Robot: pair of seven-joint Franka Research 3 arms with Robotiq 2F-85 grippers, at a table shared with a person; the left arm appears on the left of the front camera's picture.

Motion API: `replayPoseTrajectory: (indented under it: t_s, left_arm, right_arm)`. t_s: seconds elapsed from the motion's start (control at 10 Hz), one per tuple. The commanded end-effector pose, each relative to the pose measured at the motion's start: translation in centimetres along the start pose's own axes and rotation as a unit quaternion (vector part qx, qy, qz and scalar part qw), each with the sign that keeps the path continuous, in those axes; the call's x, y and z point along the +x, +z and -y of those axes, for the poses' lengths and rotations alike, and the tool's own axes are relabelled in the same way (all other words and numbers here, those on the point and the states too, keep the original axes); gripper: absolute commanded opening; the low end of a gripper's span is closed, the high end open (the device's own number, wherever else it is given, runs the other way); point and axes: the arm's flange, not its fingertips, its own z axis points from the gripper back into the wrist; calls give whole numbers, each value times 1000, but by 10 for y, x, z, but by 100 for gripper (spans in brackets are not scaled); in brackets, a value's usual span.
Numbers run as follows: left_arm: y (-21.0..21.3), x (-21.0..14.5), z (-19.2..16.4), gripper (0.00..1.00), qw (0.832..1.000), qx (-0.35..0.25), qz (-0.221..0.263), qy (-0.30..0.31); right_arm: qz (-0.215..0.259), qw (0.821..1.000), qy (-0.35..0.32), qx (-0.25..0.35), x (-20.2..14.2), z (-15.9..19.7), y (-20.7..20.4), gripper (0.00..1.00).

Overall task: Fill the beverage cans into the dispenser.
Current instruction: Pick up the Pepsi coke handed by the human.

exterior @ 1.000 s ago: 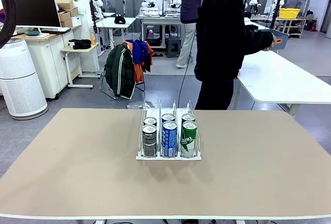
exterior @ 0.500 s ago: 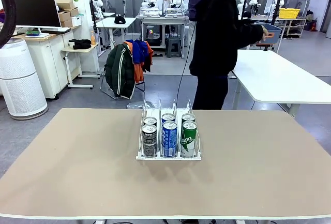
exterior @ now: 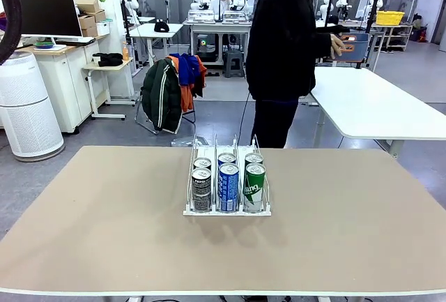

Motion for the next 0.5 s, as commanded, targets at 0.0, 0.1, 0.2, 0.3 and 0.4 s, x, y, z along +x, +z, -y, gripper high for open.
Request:
replayPoseTrajectory:
  t_s: [0.0,0.1,0.2,0.3,0.4]
  left_arm:
    - [0,0,0,100,1000,0,0,0]
    - [0,0,0,100,1000,0,0,0]
    - [0,0,0,100,1000,0,0,0]
    - [0,0,0,100,1000,0,0,0]
    - [0,0,0,100,1000,0,0,0]
  right_arm:
    - [1,1000,0,0,0,-1,1,100]
    - [1,1000,0,0,0,-1,1,100]
    - [1,1000,0,0,0,-1,1,100]
    - [1,1000,0,0,0,-1,1,100]
    - [1,1000,0,0,0,-1,1,100]
